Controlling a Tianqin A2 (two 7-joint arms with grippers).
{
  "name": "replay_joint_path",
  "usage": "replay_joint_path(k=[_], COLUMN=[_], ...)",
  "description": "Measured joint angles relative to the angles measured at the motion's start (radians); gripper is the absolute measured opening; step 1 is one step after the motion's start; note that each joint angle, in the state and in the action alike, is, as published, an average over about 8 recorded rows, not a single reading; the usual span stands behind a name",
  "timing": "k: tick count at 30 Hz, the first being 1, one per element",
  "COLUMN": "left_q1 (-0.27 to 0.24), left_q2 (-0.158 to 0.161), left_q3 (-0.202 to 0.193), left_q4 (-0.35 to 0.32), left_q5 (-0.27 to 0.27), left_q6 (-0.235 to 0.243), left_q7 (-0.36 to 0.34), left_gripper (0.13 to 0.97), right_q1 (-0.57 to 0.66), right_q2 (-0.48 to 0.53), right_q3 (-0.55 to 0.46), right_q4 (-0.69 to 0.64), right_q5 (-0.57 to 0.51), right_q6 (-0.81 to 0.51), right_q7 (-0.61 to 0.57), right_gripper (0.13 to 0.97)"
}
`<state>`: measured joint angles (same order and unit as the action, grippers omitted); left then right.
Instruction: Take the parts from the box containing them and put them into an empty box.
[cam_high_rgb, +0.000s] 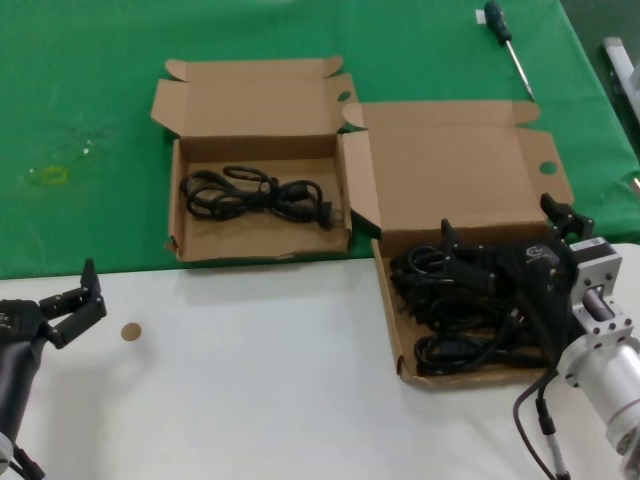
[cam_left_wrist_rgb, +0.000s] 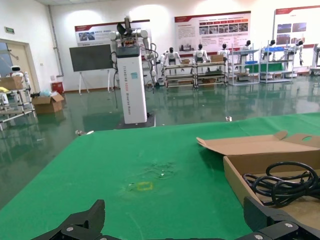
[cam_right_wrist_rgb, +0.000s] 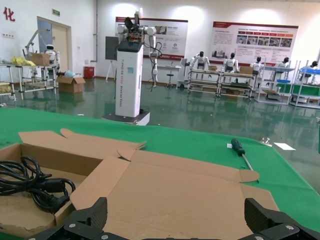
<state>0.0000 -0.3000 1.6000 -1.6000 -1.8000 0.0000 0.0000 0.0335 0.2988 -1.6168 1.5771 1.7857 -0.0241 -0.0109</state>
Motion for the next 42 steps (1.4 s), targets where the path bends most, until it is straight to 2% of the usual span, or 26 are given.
replay_joint_path(k=[42], left_q1=[0.000], left_q2=[0.000], left_q3=[0.000], left_q4=[0.000], left_q5=[0.000], left_q6=[0.000], left_q7=[0.000], left_gripper=[0.966], right_q1=[0.000], right_q2=[0.000], right_q3=[0.000], right_q4=[0.000], right_q5=[0.000], right_q6=[0.000], right_q7=[0.000], right_gripper=[0.966])
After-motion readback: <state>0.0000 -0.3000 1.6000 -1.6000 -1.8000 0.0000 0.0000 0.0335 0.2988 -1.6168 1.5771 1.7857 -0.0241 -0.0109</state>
